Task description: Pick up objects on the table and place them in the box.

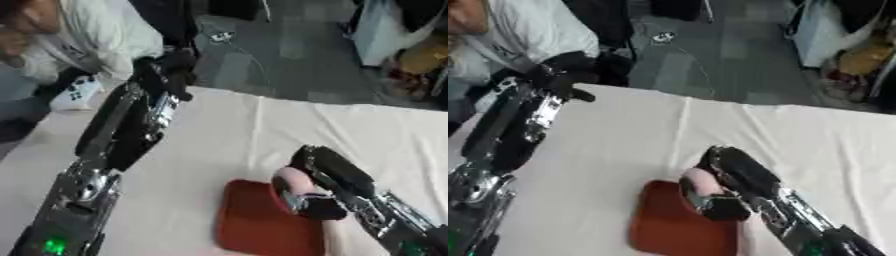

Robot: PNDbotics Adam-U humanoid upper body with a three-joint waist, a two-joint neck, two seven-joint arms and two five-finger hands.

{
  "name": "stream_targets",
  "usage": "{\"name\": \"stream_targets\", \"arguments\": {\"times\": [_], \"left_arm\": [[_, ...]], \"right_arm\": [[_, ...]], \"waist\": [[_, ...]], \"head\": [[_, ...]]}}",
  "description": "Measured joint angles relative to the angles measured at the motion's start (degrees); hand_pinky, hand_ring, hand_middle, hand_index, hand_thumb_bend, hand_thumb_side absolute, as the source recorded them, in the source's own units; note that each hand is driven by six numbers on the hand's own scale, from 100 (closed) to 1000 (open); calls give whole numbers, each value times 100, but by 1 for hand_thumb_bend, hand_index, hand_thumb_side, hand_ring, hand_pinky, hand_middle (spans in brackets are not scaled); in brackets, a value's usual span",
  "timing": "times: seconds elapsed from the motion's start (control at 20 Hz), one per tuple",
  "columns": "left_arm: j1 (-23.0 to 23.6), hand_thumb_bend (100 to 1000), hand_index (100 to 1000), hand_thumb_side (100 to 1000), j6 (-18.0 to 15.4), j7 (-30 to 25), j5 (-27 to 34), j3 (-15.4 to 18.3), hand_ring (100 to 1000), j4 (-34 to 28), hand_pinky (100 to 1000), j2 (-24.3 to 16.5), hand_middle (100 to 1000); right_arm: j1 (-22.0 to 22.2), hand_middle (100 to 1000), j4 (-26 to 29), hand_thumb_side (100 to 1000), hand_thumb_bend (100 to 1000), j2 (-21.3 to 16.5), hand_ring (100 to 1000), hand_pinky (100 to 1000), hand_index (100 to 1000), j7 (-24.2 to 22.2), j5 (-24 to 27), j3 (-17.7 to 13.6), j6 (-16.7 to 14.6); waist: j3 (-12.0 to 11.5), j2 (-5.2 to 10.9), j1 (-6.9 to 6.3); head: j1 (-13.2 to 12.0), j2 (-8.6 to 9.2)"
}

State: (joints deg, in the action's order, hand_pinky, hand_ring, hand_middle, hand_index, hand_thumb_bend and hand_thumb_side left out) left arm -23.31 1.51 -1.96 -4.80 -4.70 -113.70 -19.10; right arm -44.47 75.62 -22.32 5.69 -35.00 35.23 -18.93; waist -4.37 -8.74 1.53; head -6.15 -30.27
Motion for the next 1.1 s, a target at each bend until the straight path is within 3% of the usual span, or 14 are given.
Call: {"name": "stream_targets", "arguments": {"times": [0.7, 0.9, 1.1], "left_arm": [[-2, 100, 917, 752, -4, -4, 1, 0, 763, 0, 691, 1, 837], [-2, 100, 917, 752, -4, -5, 1, -1, 763, 0, 691, 2, 837], [-3, 100, 917, 753, -5, -7, 1, -1, 764, 0, 691, 2, 837]], "right_arm": [[45, 103, -237, 717, 100, 159, 100, 100, 426, 328, -305, -38, -163], [48, 225, -276, 713, 100, 200, 100, 100, 501, 371, -348, -52, -202], [52, 359, -306, 720, 100, 203, 206, 100, 585, 399, -432, -67, -191]], "waist": [[-12, -4, 0], [-15, -7, 0], [-16, -8, 0]], "head": [[0, 16], [0, 17], [0, 17]]}}
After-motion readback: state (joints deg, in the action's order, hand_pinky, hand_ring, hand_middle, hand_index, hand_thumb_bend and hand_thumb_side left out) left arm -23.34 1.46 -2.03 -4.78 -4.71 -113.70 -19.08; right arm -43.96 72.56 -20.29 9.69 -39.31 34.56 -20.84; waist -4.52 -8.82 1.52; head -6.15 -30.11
